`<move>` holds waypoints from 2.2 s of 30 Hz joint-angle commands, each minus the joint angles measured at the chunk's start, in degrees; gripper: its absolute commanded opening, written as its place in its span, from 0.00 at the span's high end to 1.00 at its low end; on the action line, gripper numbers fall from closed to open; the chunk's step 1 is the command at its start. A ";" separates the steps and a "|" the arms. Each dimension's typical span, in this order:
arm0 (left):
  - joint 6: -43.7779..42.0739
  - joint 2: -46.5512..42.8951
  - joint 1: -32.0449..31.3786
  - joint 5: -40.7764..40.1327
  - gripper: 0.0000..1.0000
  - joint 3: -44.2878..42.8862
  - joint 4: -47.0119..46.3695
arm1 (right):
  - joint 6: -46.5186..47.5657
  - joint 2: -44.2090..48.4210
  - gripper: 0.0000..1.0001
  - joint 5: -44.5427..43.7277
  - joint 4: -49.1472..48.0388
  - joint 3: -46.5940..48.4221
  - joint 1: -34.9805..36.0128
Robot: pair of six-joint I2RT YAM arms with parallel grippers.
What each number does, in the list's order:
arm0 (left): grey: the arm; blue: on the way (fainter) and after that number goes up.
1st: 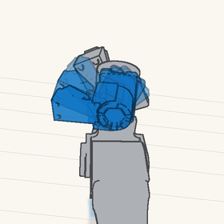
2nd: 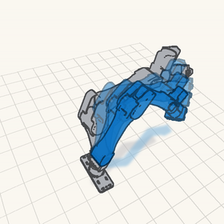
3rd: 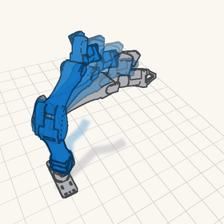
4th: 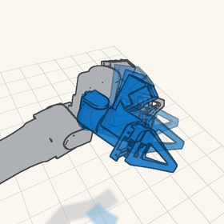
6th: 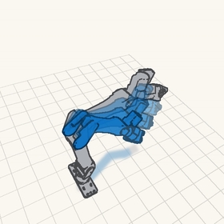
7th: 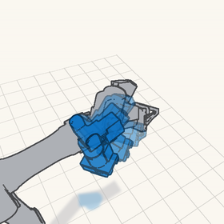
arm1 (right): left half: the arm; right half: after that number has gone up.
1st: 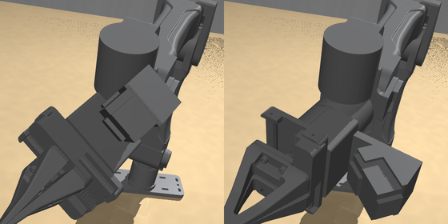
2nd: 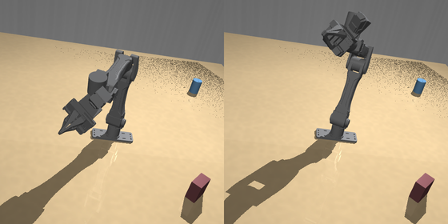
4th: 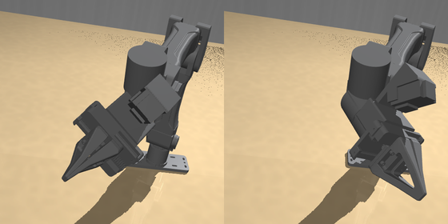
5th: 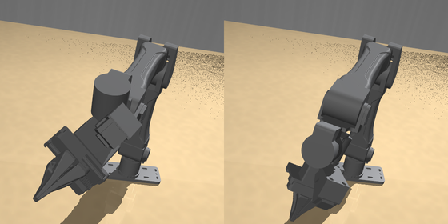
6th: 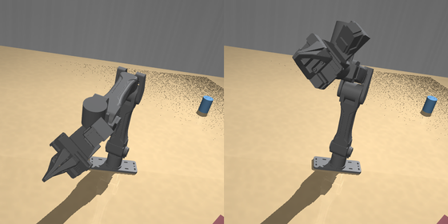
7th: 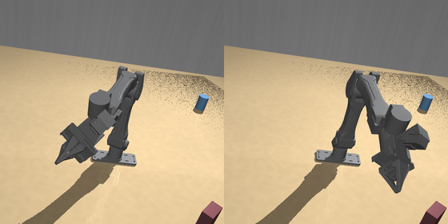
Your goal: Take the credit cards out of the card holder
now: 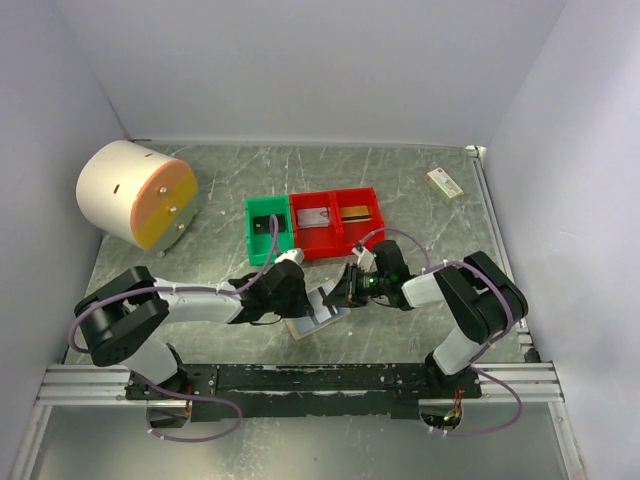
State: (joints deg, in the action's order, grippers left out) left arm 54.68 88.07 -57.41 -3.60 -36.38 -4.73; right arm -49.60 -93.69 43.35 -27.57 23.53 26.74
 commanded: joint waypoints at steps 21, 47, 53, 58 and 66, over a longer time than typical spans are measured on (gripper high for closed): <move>1.44 -20.18 -0.54 -7.30 0.47 7.96 7.74 | 26.12 31.72 1.00 -22.04 3.06 2.27 0.15; 11.54 -39.11 4.33 -14.07 0.02 17.09 20.43 | 82.58 12.32 1.00 -35.70 3.07 18.55 10.90; 9.69 -37.05 5.62 -12.98 0.00 15.95 20.52 | 91.10 6.43 1.00 -23.56 7.26 23.33 6.88; 8.64 -35.25 6.88 -11.64 0.00 15.55 19.50 | 96.40 2.97 1.00 -21.72 6.61 24.95 6.54; 8.28 -36.51 8.14 -11.39 0.00 15.60 20.45 | 104.09 -3.37 1.00 -25.99 10.19 30.05 6.48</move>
State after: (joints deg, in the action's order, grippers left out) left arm 63.94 52.84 -50.04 -15.31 -19.14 15.07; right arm 48.51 -95.00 19.22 -18.90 51.44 33.43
